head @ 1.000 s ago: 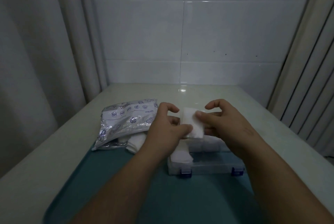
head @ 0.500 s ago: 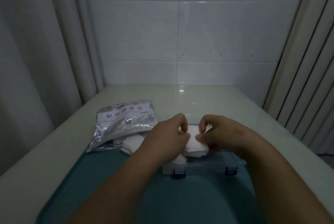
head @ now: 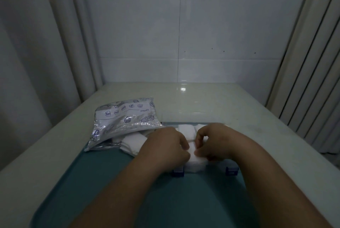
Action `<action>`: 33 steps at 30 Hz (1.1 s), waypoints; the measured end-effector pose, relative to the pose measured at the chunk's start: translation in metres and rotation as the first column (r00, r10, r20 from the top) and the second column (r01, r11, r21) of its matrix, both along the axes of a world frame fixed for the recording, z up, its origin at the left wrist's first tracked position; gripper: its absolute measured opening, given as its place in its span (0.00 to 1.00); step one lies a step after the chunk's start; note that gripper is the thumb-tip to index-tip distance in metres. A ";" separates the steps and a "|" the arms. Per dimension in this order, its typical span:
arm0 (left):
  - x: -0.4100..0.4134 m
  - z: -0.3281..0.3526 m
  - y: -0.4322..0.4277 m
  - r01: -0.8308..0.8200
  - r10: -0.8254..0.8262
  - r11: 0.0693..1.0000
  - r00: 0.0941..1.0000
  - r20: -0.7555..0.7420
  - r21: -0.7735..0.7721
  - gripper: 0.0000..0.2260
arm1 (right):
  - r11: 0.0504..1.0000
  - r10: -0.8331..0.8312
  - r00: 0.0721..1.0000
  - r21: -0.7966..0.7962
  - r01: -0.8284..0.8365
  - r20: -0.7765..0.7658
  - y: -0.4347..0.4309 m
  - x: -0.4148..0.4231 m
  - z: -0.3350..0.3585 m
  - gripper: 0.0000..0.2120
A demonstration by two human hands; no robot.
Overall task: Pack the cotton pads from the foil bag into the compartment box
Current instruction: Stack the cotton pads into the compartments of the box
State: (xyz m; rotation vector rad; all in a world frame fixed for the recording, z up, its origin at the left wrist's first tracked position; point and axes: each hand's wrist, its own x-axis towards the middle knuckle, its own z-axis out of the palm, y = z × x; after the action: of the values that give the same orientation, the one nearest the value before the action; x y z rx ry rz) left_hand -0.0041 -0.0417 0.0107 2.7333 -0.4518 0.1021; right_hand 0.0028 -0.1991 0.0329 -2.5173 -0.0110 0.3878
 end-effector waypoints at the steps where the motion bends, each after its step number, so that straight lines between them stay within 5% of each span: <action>1: 0.000 0.001 0.000 0.001 -0.001 1.000 1.000 -0.022 -0.001 0.12 | 1.000 0.002 1.000 -0.011 -0.002 0.002 0.001 0.000 0.000 0.04; 17: 0.005 0.000 0.004 0.048 -0.043 0.997 0.996 -0.083 0.056 0.16 | 0.980 0.082 0.996 -0.182 -0.076 0.025 0.003 0.001 -0.005 0.06; 33: 0.008 0.006 0.007 0.112 -0.097 0.990 0.980 -0.173 0.081 0.12 | 0.984 0.071 0.997 -0.163 -0.066 0.024 0.000 -0.001 -0.003 0.07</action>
State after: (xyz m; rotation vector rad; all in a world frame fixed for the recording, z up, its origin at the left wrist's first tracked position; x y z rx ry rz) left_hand 0.0034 -0.0351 0.0166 2.7697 -0.5622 -0.1808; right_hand 0.0016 -0.1991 0.0295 -2.6885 -0.0804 0.3936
